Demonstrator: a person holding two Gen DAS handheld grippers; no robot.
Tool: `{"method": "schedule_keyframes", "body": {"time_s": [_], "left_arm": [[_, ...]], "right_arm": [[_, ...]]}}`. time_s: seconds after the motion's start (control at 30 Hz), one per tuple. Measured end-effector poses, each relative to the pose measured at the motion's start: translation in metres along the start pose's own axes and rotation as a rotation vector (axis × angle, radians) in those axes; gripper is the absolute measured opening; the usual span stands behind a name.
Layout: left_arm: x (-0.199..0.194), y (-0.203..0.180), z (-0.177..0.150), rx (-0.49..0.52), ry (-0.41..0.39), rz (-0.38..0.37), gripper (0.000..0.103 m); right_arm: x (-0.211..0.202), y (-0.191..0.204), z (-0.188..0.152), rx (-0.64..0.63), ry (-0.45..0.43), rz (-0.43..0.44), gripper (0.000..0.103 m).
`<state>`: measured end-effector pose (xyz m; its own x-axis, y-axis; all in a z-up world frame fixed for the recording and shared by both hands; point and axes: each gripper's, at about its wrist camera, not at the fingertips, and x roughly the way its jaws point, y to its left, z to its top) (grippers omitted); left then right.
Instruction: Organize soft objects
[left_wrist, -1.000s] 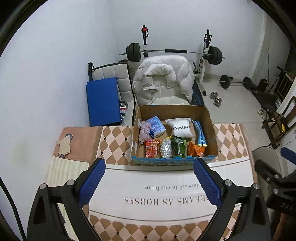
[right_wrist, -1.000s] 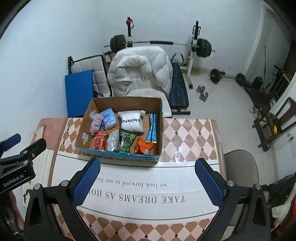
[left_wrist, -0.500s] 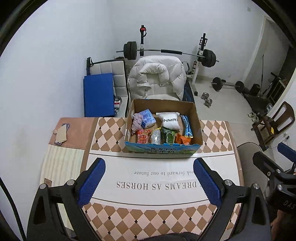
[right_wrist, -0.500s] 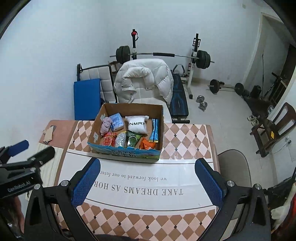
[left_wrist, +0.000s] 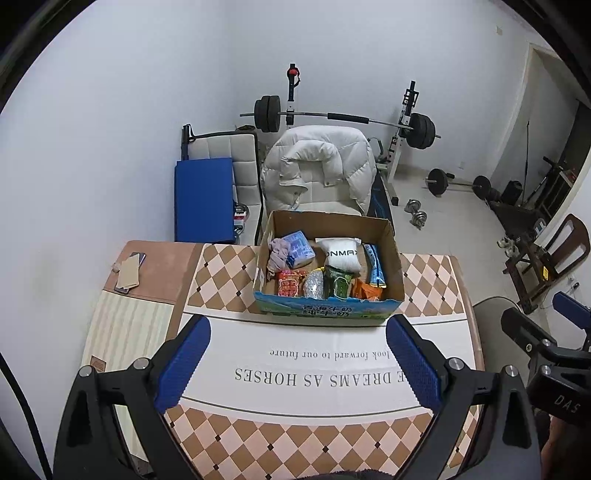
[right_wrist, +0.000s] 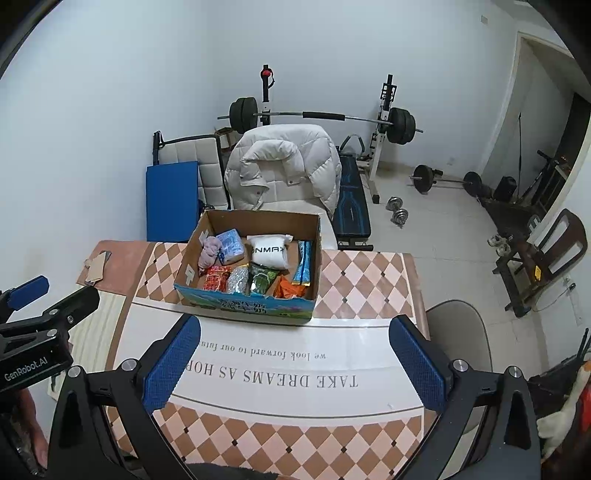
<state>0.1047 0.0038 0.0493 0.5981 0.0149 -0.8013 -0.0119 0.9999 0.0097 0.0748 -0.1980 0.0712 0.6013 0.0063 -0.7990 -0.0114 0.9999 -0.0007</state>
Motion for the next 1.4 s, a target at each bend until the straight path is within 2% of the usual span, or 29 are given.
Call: {"method": "schedule_keyframes", "body": {"time_s": [0.37,0.43,0.8,1.4], "left_arm": [[0.022,-0.007,0.013,0.037,-0.039,0.069,0.098],[0.028,-0.009,0.016,0.046,-0.039,0.068,0.103],[0.05,-0.01,0.026,0.034,-0.039,0.069,0.103],[0.051,-0.003,0.027,0.027,-0.034,0.062,0.103]], "right_arm": [[0.022,0.0,0.018,-0.016,-0.028,-0.03,0.103],[0.029,0.0,0.023,-0.017,-0.027,-0.029,0.103],[0.049,0.002,0.043,-0.003,-0.046,-0.045,0.103],[0.06,0.0,0.035,0.009,-0.031,-0.062,0.103]]}}
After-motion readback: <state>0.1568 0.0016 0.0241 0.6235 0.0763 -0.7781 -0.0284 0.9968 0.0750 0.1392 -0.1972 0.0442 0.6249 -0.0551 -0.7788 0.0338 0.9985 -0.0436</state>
